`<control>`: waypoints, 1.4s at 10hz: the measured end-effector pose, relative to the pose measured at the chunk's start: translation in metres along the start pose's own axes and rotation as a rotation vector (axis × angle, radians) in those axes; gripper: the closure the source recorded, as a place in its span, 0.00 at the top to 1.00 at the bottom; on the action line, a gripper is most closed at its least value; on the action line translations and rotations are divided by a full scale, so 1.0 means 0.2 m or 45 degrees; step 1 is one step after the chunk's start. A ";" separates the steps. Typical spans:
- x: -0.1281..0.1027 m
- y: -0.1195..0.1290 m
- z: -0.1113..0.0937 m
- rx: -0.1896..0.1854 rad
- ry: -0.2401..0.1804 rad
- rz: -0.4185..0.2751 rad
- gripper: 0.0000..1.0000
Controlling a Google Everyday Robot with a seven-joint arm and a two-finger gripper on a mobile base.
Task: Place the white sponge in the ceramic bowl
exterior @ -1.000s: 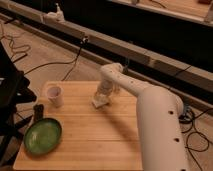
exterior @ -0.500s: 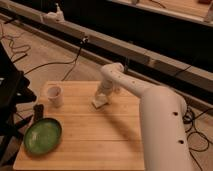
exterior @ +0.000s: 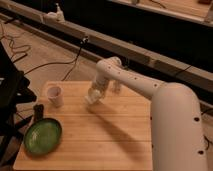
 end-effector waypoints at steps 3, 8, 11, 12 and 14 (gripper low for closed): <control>0.26 0.17 -0.05 -0.021 0.064 -0.180 0.00; 0.77 0.56 0.08 -0.154 0.284 -0.449 0.00; 1.17 0.94 0.16 -0.309 0.476 -0.676 0.01; 1.26 1.01 0.17 -0.341 0.515 -0.736 0.05; 1.40 1.08 0.20 -0.377 0.581 -0.831 0.23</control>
